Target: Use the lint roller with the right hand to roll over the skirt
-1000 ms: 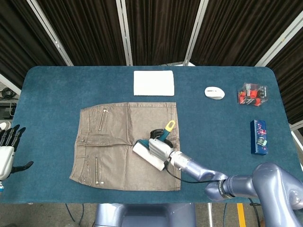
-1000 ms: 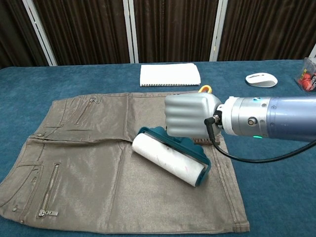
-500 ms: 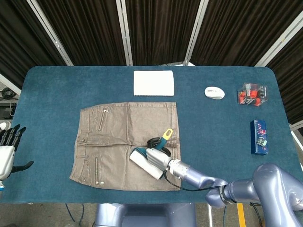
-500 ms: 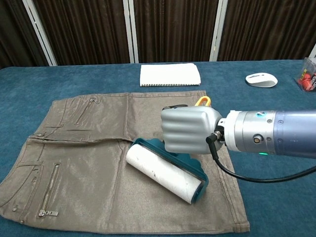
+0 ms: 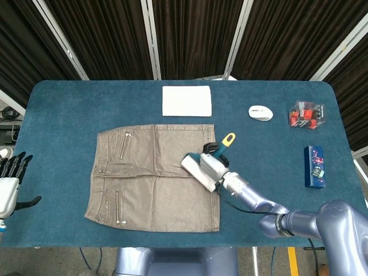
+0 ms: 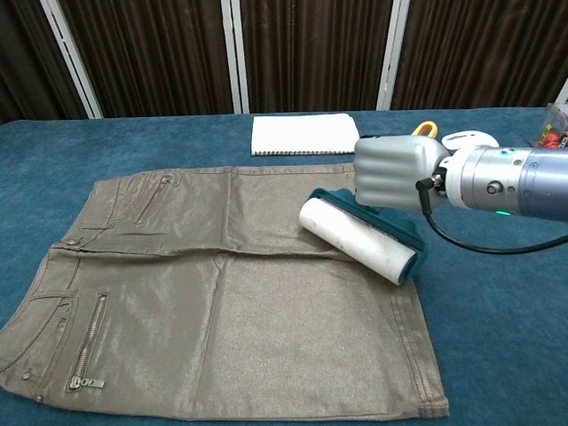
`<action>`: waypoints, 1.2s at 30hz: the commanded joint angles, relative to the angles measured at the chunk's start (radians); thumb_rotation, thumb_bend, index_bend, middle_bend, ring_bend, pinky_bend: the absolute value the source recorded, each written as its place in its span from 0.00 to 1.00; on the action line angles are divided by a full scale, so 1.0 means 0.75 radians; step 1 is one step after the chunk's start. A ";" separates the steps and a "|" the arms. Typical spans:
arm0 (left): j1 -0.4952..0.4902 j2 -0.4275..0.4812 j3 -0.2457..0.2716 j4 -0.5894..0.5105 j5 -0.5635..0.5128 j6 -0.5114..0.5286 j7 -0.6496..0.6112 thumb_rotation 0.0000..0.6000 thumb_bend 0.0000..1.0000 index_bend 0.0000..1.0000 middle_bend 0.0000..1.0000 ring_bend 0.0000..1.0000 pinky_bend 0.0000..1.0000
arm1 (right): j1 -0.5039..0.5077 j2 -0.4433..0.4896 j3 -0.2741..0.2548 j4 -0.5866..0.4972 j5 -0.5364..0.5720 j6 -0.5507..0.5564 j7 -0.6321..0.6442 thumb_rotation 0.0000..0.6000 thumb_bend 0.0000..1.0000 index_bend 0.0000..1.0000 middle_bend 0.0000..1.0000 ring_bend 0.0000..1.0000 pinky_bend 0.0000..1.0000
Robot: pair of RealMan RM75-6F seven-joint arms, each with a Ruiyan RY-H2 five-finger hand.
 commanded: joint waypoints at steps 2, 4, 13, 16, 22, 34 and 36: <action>-0.003 -0.004 0.001 -0.001 -0.002 -0.004 0.009 1.00 0.00 0.00 0.00 0.00 0.00 | -0.017 -0.002 0.002 0.050 -0.006 -0.004 0.038 1.00 0.84 0.56 0.62 0.56 0.54; -0.003 -0.004 -0.001 -0.003 -0.002 -0.001 0.010 1.00 0.00 0.00 0.00 0.00 0.00 | -0.016 -0.009 -0.004 0.038 -0.033 -0.003 0.045 1.00 0.84 0.56 0.62 0.56 0.54; 0.002 0.004 -0.001 -0.004 0.000 0.008 -0.006 1.00 0.00 0.00 0.00 0.00 0.00 | -0.019 -0.025 -0.020 -0.082 -0.142 0.023 0.024 1.00 0.84 0.56 0.62 0.56 0.54; 0.003 0.008 -0.001 -0.003 0.001 0.010 -0.016 1.00 0.00 0.00 0.00 0.00 0.00 | -0.023 -0.028 -0.033 -0.134 -0.176 0.023 0.007 1.00 0.84 0.56 0.62 0.56 0.54; 0.005 0.013 -0.001 -0.002 0.005 0.014 -0.027 1.00 0.00 0.00 0.00 0.00 0.00 | -0.036 -0.028 -0.068 -0.237 -0.267 0.025 -0.012 1.00 0.84 0.56 0.62 0.57 0.54; 0.004 0.010 0.000 0.000 0.003 0.009 -0.021 1.00 0.00 0.00 0.00 0.00 0.00 | -0.059 -0.034 -0.068 -0.276 -0.340 0.017 0.011 1.00 0.84 0.56 0.62 0.57 0.55; 0.003 0.009 0.000 0.000 0.002 0.009 -0.020 1.00 0.00 0.00 0.00 0.00 0.00 | -0.066 -0.034 -0.056 -0.258 -0.337 0.018 0.023 1.00 0.84 0.56 0.62 0.57 0.55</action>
